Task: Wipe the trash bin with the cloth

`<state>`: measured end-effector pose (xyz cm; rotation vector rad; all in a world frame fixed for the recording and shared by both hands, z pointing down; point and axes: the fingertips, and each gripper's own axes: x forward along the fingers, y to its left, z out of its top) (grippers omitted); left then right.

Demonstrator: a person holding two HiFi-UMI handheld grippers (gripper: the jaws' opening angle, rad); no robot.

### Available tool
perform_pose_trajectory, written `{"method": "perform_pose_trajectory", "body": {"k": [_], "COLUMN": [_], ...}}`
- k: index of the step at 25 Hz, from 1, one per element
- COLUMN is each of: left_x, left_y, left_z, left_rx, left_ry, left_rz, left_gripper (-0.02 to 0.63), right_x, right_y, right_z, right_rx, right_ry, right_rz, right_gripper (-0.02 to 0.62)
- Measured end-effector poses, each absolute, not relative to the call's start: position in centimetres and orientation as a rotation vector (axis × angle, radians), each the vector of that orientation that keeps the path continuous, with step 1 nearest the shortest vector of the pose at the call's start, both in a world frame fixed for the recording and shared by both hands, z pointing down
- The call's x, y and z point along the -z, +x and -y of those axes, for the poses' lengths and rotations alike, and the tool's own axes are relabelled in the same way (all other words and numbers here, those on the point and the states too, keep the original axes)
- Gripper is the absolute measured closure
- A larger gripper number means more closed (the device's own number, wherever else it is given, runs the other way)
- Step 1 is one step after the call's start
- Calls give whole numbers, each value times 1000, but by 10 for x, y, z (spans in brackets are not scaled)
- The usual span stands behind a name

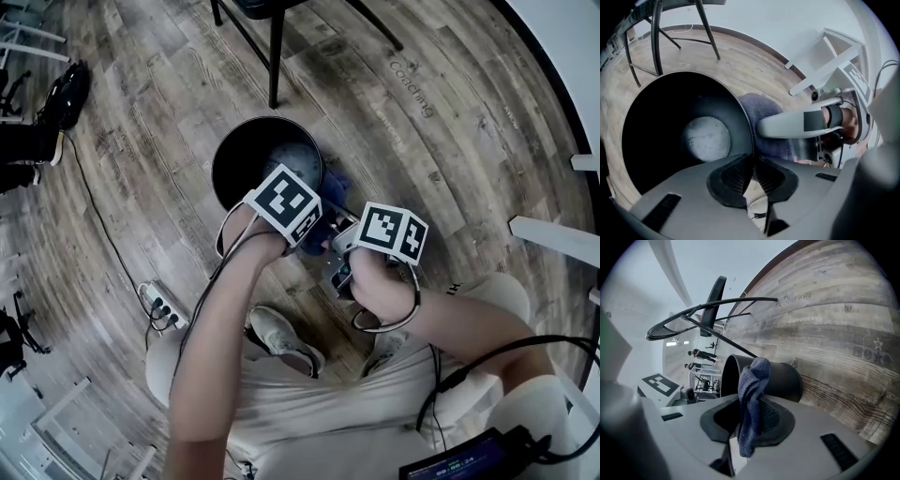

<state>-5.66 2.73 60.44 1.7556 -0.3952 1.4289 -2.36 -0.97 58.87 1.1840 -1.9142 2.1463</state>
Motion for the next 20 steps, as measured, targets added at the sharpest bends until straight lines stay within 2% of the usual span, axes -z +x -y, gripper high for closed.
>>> {"method": "perform_pose_trajectory", "body": {"k": [20], "left_x": [-605], "left_y": [-51], "left_z": [-27], "left_rx": [-1394], "left_ry": [1793], "left_rz": [344], "left_gripper": [557], "right_x": [-720], "right_y": [-9], "right_z": [32], "right_rx": [-2000], "right_ry": [1282], "right_rz": [1740], "right_gripper": [532]}}
